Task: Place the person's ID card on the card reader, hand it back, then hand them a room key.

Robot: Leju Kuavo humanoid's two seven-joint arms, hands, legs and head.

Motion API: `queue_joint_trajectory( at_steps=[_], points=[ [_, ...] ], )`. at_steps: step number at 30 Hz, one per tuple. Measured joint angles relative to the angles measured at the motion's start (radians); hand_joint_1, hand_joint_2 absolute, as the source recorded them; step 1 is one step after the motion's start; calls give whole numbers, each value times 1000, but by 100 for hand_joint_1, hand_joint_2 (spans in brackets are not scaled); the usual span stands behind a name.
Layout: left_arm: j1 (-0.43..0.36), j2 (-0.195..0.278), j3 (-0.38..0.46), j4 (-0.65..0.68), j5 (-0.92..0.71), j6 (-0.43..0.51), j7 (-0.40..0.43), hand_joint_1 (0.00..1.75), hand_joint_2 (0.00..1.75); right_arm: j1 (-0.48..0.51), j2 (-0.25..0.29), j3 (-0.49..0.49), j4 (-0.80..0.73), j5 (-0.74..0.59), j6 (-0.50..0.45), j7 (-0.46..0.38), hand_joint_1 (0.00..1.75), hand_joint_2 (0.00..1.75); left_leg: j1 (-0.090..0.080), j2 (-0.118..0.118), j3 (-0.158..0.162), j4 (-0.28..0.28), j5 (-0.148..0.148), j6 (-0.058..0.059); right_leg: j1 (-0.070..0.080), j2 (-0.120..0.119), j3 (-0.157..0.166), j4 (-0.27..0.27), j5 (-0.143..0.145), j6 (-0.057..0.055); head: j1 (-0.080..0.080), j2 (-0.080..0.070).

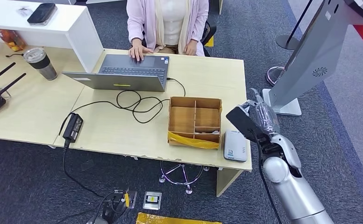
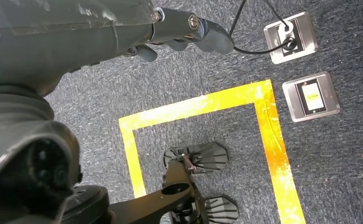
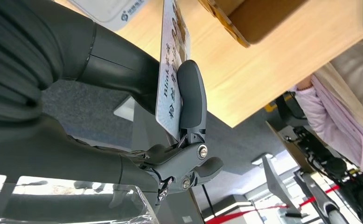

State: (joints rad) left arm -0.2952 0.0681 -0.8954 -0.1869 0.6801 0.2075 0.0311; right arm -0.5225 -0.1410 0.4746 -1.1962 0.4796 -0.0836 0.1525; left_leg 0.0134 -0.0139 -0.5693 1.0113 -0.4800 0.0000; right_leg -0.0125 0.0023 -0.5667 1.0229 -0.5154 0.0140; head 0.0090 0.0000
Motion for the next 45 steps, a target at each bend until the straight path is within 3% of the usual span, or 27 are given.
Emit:
queue_joint_trajectory(
  at_steps=[8, 28, 45],
  points=[
    [14, 2, 5, 0, 19, 18, -17, 0, 0, 18, -1, 12, 17, -24, 26, -10, 175, 175, 0, 0, 0, 0, 0, 0, 0, 0, 0, 0, 0, 0, 0, 0],
    [28, 12, 27, 0, 32, 22, -27, 0, 0, 113, -1, 24, 92, -42, -16, -40, 175, 175, 0, 0, 0, 0, 0, 0, 0, 0, 0, 0, 0, 0, 0, 0],
    [40, 16, 33, 1, 48, 23, -27, 0, 0, 92, -33, 18, 181, -69, -34, -68, 175, 175, 0, 0, 0, 0, 0, 0, 0, 0, 0, 0, 0, 0, 0, 0]
  ],
)
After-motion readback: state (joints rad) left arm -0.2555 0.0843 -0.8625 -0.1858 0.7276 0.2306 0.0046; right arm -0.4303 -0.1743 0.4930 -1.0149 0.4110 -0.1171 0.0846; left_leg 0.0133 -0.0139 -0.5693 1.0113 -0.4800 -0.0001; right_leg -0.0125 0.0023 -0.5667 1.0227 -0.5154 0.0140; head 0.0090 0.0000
